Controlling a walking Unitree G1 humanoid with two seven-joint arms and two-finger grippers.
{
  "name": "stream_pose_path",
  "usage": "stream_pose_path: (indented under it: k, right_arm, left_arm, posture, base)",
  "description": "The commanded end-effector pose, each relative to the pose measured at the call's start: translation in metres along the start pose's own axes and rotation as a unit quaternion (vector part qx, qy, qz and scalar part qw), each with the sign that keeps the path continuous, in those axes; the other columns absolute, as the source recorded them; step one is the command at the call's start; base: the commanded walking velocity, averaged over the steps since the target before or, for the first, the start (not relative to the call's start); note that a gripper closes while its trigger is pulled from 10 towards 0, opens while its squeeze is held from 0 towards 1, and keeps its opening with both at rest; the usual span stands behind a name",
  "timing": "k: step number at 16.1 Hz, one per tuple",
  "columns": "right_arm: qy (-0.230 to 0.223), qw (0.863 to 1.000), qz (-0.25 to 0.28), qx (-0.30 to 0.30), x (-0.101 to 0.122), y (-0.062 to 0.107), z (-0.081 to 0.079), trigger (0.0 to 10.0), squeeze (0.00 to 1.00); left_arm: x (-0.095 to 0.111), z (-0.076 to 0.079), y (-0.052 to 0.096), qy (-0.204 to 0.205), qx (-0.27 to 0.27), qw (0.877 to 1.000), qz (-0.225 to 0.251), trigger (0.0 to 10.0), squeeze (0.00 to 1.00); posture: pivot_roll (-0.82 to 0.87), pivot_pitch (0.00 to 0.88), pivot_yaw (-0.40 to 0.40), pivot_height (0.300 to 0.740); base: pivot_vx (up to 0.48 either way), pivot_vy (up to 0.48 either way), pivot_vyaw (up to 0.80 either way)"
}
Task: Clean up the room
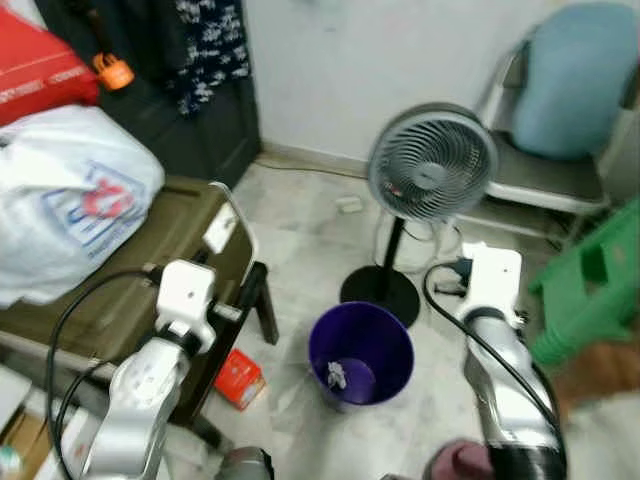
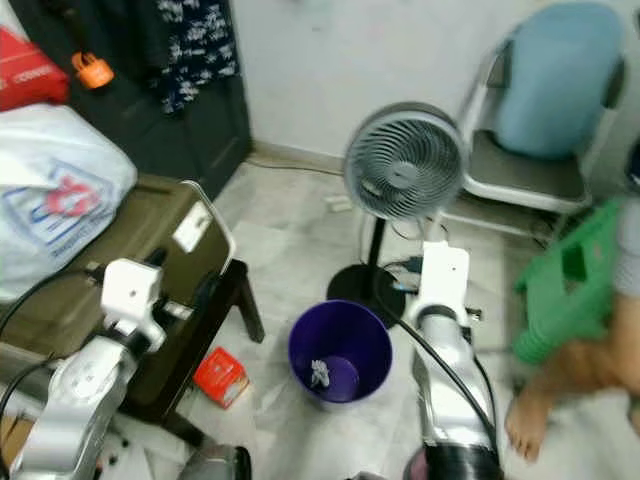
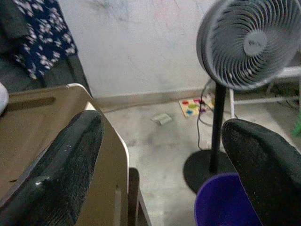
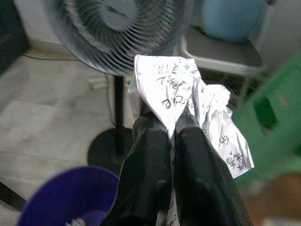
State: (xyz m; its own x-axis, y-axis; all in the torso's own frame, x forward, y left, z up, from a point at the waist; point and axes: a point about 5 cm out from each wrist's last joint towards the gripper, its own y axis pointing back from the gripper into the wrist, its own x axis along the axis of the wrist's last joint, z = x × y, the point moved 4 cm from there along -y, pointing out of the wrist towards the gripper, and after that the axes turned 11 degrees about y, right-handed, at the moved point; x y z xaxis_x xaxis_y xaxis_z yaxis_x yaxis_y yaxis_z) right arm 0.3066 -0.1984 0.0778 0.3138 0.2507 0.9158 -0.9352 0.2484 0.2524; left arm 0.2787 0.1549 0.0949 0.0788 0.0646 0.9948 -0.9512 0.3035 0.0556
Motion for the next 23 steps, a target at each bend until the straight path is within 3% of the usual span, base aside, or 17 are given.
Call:
stream_pose_path:
  k: [1,4,5,9,13,16,19,23]
  right_arm:
    - [-0.001,1.0,-0.003,0.007,-0.001,0.003,-0.001,10.0,0.0]
    - [-0.004,0.999,0.018,0.033,0.014,0.004,-0.029,10.0,0.0]
    - [-0.007,0.999,0.014,0.049,0.015,0.005,-0.04,10.0,0.0]
    - [-0.003,0.995,0.015,0.098,0.017,-0.005,-0.073,10.0,0.0]
    - [0.003,0.992,0.01,0.128,0.019,-0.016,-0.105,10.0,0.0]
    - [0.013,0.99,0.001,0.141,0.014,-0.022,-0.121,10.0,0.0]
    - [0.031,0.987,-0.016,0.154,0.008,-0.026,-0.139,10.0,0.0]
    - [0.041,0.988,-0.037,0.147,0.002,-0.033,-0.143,10.0,0.0]
  left_arm:
    - [0.008,0.004,-0.002,-0.002,-0.01,1.0,0.011,10.0,0.0]
    - [0.014,0.016,-0.002,-0.01,-0.031,0.999,0.016,10.0,0.0]
    - [0.015,0.014,0.003,-0.016,-0.032,0.999,0.013,10.0,0.0]
    - [0.022,-0.01,0.022,-0.042,0.006,0.999,0.006,10.0,0.0]
    - [0.011,-0.029,0.061,-0.074,0.023,0.996,-0.048,10.0,0.0]
    - [0.011,-0.048,0.08,-0.1,0.045,0.991,-0.073,10.0,0.0]
    - [0.012,-0.068,0.103,-0.098,0.068,0.988,-0.101,10.0,0.0]
    - [0.018,-0.065,0.102,-0.106,0.053,0.987,-0.105,10.0,0.0]
  posture:
    - [0.08,0.095,0.025,0.74]
    - [0.1,0.109,0.038,0.74]
    - [0.12,0.119,0.044,0.74]
    - [0.2,0.172,0.061,0.74]
    - [0.28,0.223,0.085,0.74]
    - [0.34,0.253,0.105,0.74]
    - [0.36,0.282,0.139,0.74]
    - [0.4,0.29,0.157,0.74]
  base:
    - [0.0,0.0,-0.8]
    - [0.0,0.0,0.0]
    - [0.0,0.0,0.0]
    - [0.0,0.0,0.0]
    - [0.0,0.0,0.0]
    - [0.0,0.0,0.0]
    - [0.0,0.0,0.0]
    - [0.0,0.0,0.0]
